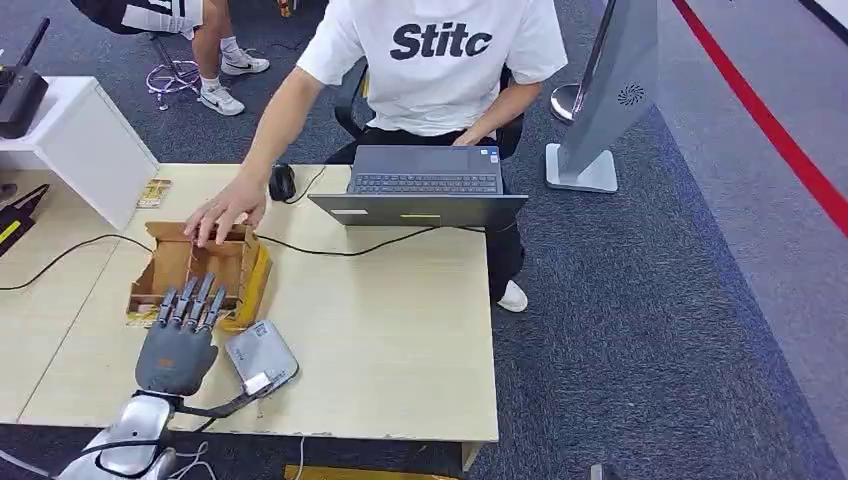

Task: Pass the card to the sensor for recognition and then transmit it.

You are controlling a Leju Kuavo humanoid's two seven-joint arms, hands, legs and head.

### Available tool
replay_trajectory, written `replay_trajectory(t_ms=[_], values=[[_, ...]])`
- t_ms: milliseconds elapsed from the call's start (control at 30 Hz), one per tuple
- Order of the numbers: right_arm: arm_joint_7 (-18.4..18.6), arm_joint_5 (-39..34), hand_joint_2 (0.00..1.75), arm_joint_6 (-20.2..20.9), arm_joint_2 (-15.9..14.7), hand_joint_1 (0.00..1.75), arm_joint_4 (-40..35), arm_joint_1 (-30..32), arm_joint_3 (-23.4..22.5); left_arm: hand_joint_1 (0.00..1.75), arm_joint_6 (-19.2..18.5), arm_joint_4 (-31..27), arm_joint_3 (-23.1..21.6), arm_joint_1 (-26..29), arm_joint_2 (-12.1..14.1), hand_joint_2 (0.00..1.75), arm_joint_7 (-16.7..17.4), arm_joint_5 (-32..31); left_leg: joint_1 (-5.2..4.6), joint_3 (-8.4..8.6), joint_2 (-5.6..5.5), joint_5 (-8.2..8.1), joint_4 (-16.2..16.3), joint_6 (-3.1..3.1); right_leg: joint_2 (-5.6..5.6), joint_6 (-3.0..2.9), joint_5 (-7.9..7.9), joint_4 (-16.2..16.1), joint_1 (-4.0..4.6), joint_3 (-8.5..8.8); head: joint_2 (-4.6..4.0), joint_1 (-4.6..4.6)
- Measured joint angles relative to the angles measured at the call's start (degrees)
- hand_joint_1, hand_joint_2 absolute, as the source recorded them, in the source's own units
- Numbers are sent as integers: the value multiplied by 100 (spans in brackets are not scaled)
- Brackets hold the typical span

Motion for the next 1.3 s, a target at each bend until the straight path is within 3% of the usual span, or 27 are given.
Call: replay_trajectory(t_ms=[433, 467, 1300], values=[[4, 2, 175, 9, 0, 0, 0, -16, 0, 0, 0, 0, 13, -161, -7, 175, -83, 0, 0, 0, 0, 0, 0, 0, 0, 0, 0, 0, 0, 0, 0, 0], [4, -2, 175, 11, 0, 0, 0, -16, 2, 175, 0, 0, 13, -162, -7, 175, -83, 0, 0, 0, 0, 0, 0, 0, 0, 0, 0, 0, 0, 0, 0, 0], [-4, -24, 175, 24, 0, 0, 0, -14, 0, 175, -11, 0, 116, -239, -118, 175, -238, 2, 0, 1, 0, 0, 0, 0, 1, -1, 1, 0, 0, 0, 0, 0]])
